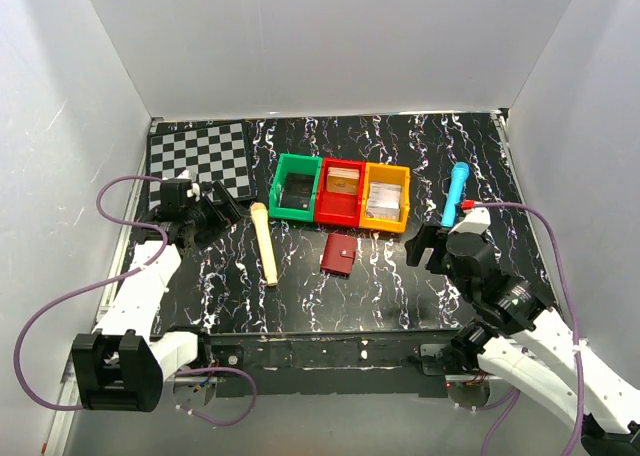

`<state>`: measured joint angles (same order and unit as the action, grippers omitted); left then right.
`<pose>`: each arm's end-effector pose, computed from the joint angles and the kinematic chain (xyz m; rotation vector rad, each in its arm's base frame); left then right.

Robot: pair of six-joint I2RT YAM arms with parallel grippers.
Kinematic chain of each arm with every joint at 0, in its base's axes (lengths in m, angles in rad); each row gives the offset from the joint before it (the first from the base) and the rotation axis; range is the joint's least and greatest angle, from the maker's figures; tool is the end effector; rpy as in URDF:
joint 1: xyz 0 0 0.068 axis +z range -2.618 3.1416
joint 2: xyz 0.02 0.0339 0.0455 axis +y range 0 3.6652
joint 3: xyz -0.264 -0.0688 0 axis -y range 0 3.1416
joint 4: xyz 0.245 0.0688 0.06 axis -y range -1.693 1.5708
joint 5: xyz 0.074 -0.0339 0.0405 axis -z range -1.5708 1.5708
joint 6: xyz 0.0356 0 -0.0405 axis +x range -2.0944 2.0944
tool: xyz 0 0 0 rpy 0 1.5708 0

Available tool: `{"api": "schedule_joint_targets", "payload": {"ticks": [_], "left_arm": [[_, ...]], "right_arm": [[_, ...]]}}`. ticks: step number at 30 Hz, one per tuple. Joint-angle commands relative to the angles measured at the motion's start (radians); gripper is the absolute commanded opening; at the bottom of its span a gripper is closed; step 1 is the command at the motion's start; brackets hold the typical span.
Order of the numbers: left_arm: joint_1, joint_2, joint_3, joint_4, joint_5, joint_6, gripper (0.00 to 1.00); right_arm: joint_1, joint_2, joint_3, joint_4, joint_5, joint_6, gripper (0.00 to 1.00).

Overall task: Take the credit cards out of the card holder
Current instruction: Move the card holder to the center of the board.

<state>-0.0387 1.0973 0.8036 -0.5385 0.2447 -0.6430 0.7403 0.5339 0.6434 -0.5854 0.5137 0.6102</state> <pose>0.2241 -0.0173 0.2547 -0.6196 2.3810 -0.6028 0.1026 0.0701 0.2862 0.1870 1.9891 0.3473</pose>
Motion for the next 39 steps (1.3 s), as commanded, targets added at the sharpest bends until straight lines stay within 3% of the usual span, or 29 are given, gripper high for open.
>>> {"api": "schedule_joint_targets", "payload": {"ticks": [1, 17, 22, 25, 31, 34, 39], "left_arm": [[-0.009, -0.059, -0.026, 0.037, 0.028, 0.017, 0.98], [-0.061, -0.062, -0.021, 0.064, 0.018, 0.049, 0.98], [-0.232, -0.053, 0.023, 0.087, -0.039, 0.072, 0.98], [-0.343, -0.039, 0.039, 0.124, -0.039, 0.06, 0.91], [-0.515, 0.032, -0.013, 0.247, -0.041, 0.065, 0.67], [-0.582, 0.053, -0.066, 0.356, -0.036, 0.033, 0.66], [-0.604, 0.156, -0.083, 0.414, -0.053, -0.04, 0.61]], "right_arm": [[0.001, 0.037, 0.042, 0.032, -0.006, -0.046, 0.96], [0.001, 0.083, 0.061, 0.03, -0.053, -0.075, 0.94], [0.001, 0.198, 0.099, 0.022, -0.107, -0.093, 0.93], [0.001, 0.259, 0.104, 0.03, -0.125, -0.076, 0.91], [0.001, 0.357, 0.055, 0.114, -0.21, -0.021, 0.89], [0.001, 0.42, 0.038, 0.168, -0.254, 0.023, 0.87], [0.001, 0.491, 0.01, 0.246, -0.279, 0.089, 0.85]]}}
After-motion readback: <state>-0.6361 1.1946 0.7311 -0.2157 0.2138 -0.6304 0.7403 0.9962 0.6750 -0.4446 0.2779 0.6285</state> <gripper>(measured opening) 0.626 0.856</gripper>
